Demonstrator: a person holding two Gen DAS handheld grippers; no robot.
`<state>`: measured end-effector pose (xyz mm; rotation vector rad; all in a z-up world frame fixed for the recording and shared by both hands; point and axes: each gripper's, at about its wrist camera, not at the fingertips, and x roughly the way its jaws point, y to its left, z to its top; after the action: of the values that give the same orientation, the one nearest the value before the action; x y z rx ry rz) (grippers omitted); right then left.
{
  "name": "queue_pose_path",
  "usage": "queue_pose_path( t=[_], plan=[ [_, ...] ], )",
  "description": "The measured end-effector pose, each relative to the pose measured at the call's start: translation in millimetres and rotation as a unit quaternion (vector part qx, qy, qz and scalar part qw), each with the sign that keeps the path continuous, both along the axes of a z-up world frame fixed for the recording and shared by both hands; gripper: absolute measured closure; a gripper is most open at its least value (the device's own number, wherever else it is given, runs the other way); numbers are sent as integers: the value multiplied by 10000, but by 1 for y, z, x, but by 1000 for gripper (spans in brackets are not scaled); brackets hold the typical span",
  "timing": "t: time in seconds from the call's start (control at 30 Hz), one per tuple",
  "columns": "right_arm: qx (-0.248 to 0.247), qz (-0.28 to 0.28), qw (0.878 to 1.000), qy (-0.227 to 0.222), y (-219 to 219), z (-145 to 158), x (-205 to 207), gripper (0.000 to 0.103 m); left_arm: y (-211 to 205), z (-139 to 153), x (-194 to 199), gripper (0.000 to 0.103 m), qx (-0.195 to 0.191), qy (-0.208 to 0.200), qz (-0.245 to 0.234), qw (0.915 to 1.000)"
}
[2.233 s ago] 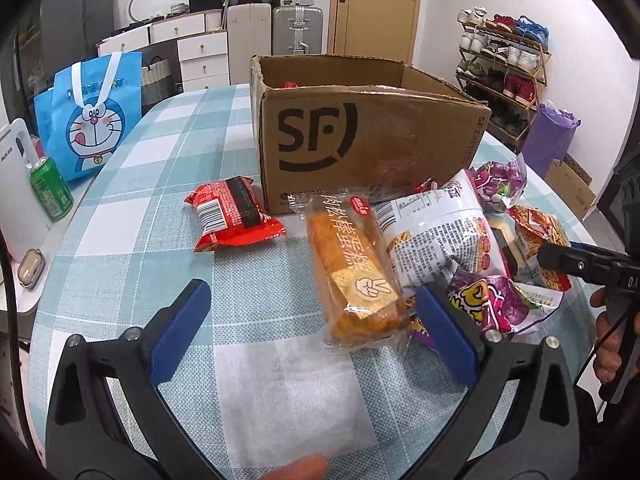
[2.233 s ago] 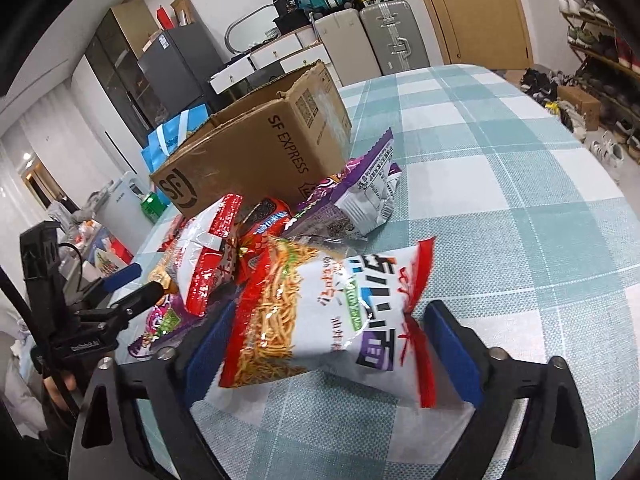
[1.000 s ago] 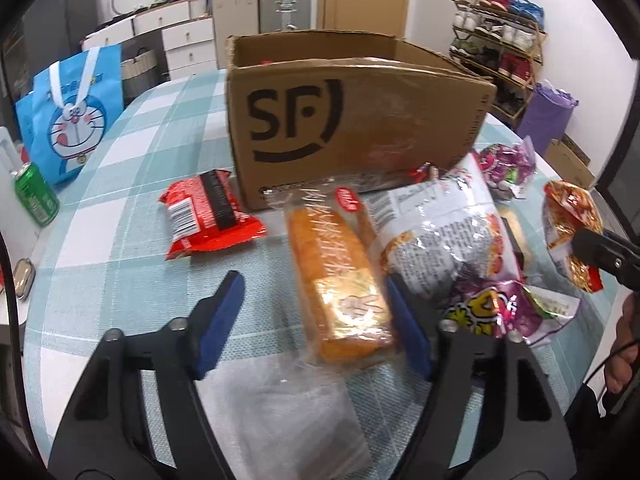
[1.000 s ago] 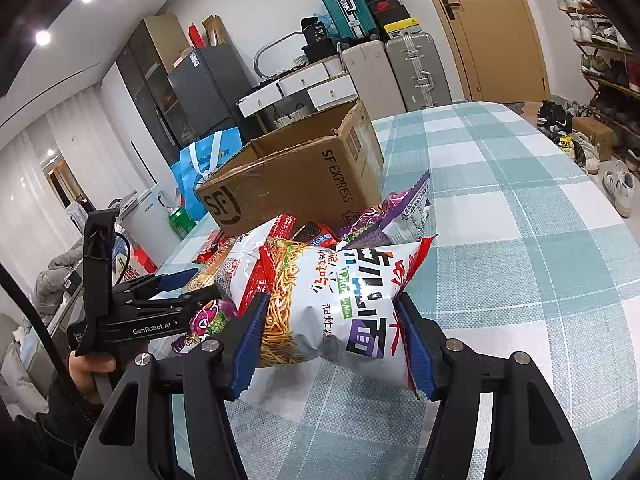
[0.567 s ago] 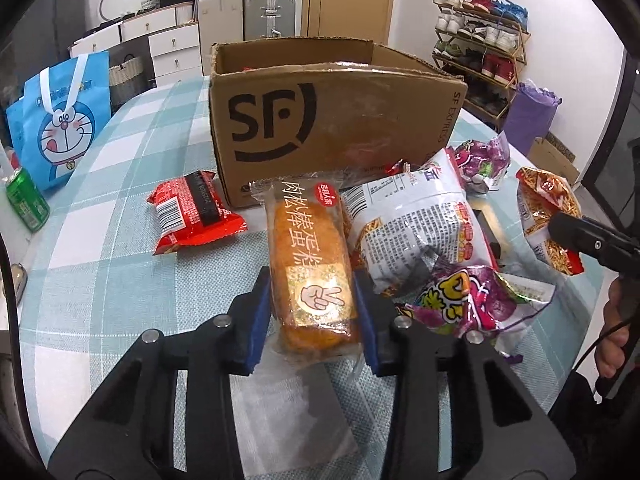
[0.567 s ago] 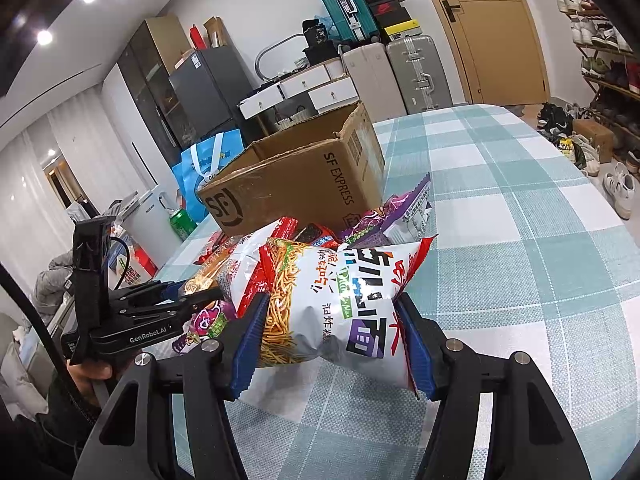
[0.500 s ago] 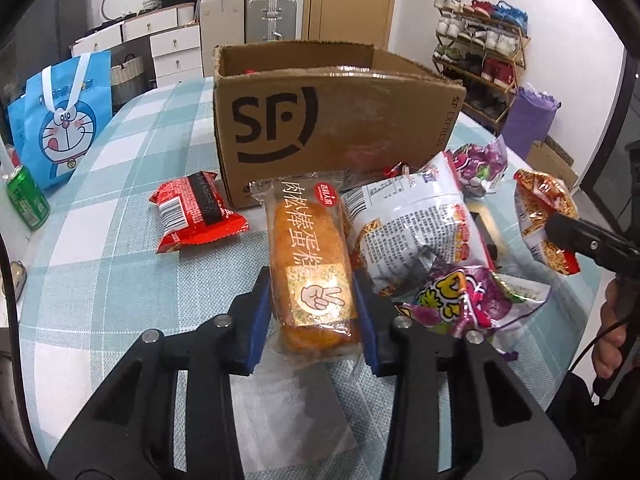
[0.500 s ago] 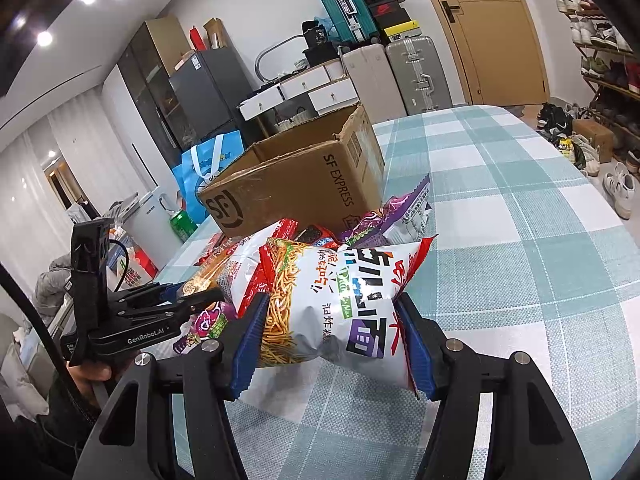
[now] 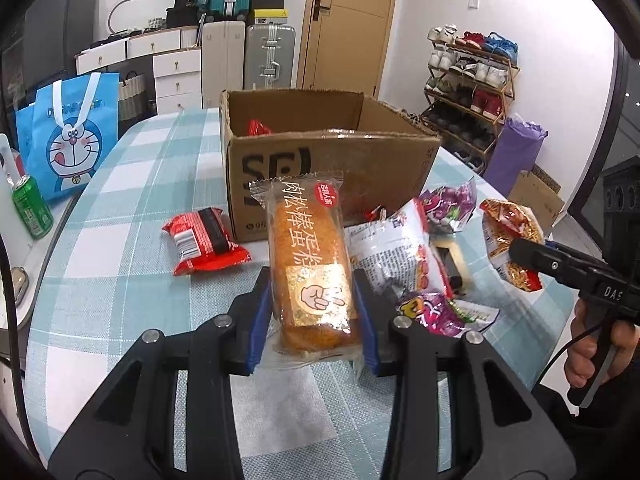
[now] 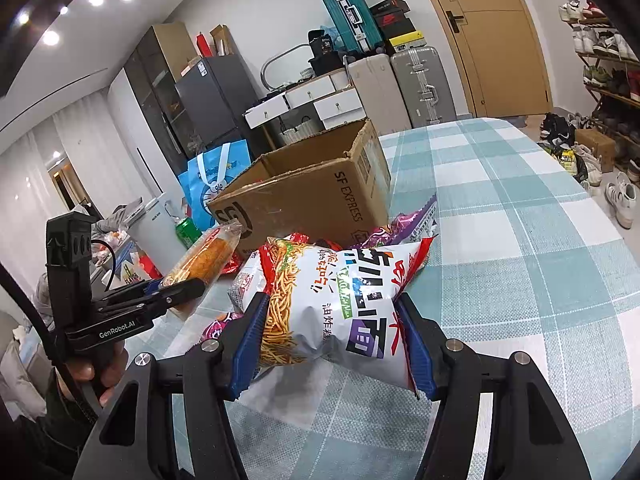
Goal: Organize snacks
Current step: 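Carry noodle bag and cake over the cardboard box with both tools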
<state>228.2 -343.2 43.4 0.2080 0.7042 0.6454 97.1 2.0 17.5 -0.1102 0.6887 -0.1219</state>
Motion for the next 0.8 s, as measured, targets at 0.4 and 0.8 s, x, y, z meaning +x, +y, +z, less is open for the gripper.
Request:
queue_pose_path(
  t=[0.4, 0.8],
  plan=[
    [-43, 111, 9997, -218, 16, 25, 9, 40, 2, 33, -8, 68, -38, -239, 76, 9997],
    [68, 108, 9993, -348, 29, 57, 32, 40, 13, 70, 11, 68, -70, -463, 182, 9987]
  ],
)
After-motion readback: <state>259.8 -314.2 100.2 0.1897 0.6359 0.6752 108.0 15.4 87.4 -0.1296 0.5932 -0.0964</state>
